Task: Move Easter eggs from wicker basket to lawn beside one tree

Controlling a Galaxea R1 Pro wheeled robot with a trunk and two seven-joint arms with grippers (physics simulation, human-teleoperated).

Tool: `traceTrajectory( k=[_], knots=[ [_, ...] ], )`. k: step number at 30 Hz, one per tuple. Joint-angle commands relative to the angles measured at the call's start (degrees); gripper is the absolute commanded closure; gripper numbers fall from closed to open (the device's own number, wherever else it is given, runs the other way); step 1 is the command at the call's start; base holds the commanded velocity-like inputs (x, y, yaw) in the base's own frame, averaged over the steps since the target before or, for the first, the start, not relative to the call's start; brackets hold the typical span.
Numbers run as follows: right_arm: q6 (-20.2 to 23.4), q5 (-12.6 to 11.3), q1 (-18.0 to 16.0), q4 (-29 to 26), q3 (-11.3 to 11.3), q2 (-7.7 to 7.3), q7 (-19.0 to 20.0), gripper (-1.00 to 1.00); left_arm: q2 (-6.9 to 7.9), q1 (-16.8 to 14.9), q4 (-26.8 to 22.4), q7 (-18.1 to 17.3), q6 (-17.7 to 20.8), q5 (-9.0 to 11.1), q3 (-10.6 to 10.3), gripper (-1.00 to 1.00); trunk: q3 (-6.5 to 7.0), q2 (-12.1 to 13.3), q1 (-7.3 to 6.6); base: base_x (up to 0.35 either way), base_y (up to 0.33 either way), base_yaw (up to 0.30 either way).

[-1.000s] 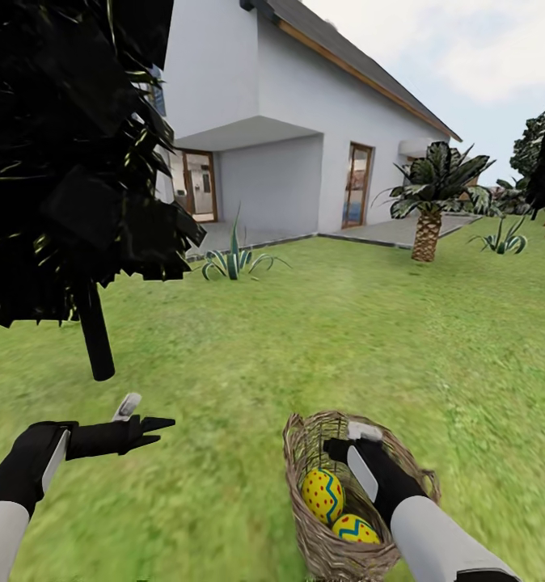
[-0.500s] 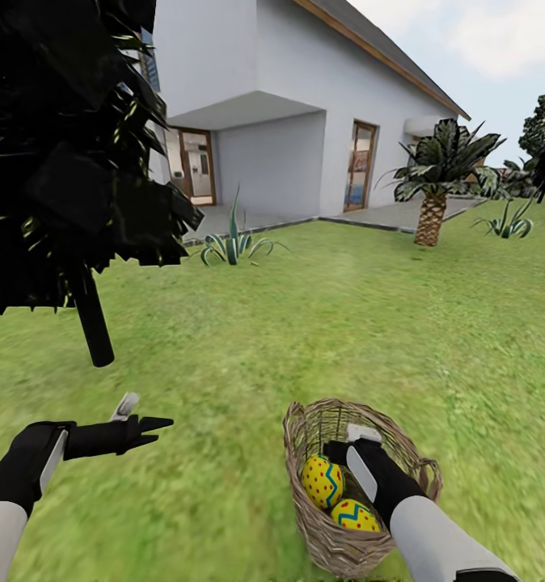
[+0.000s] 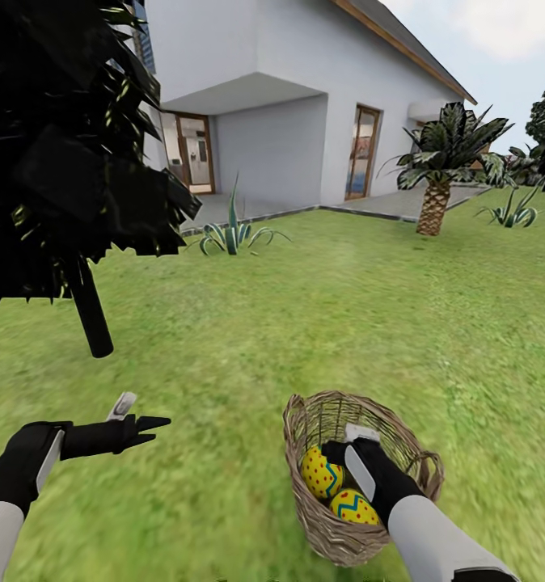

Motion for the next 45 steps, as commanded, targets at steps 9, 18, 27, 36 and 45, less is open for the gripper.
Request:
traceTrajectory(
  k=[9,18,27,36,45],
  knots=[
    [0.1,-0.6,0.0,-0.1,0.1,0.08,-0.4,-1.0,0.17,0.0,0.0,-0.4,0.5,-0.3,0.1,-1.0,-2.06,-0.1,0.22,0.0,0.0,0.0],
    [-0.1,-0.6,0.0,-0.1,0.1,0.16,-0.4,-1.0,0.16,0.0,0.0,-0.4,0.5,-0.3,0.1,-1.0,-4.05,-0.3,0.45,0.0,0.0,0.0],
    [-0.3,-0.6,0.1,-0.1,0.1,0.13,-0.4,-1.0,0.14,0.0,0.0,-0.4,0.5,-0.3,0.1,-1.0,-6.04,-0.4,0.68,0.0,0.0,0.0],
    [-0.3,-0.4,0.1,-0.1,0.1,0.15,-0.4,-1.0,0.14,0.0,0.0,-0.5,0.5,-0.2,0.1,-1.0,-6.71,-0.4,0.76,0.0,0.0,0.0],
    [-0.3,-0.3,0.1,-0.1,0.1,0.16,-0.4,-1.0,0.14,0.0,0.0,-0.7,0.5,-0.2,0.1,-1.0,-6.71,-0.4,0.76,0.055,0.013,0.0]
  ],
)
